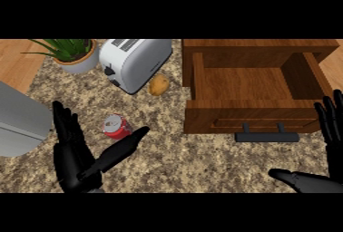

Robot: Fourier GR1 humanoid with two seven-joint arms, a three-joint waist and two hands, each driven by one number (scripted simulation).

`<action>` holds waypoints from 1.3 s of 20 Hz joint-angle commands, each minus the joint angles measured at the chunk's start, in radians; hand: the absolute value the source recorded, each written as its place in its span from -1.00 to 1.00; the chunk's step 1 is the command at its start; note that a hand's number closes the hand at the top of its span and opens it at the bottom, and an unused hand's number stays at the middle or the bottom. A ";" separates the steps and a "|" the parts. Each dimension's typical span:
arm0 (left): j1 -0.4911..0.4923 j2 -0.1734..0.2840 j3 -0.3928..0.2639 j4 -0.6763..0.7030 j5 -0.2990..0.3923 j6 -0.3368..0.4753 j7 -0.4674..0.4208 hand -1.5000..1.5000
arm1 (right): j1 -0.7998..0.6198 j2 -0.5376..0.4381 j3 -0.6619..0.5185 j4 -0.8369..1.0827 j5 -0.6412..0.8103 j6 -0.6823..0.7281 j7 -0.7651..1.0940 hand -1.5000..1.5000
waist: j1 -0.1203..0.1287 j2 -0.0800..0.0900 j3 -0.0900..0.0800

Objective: Pick up the can, place it into the drawer and close the drawer

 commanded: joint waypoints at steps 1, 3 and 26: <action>-0.064 0.000 0.044 0.163 0.130 0.074 -0.081 -1.00 | 0.049 0.014 -0.015 0.063 -0.026 0.044 -0.111 -1.00 | -0.004 0.002 0.000; -0.006 0.000 0.019 0.167 0.173 0.102 -0.172 -1.00 | -0.013 -0.027 -0.065 0.038 -0.051 0.040 -0.031 -1.00 | 0.001 0.001 0.000; -0.061 0.000 0.133 0.731 1.026 0.098 -1.067 -1.00 | 0.046 -0.017 -0.114 -0.181 -0.086 0.059 0.116 -1.00 | -0.003 0.001 -0.002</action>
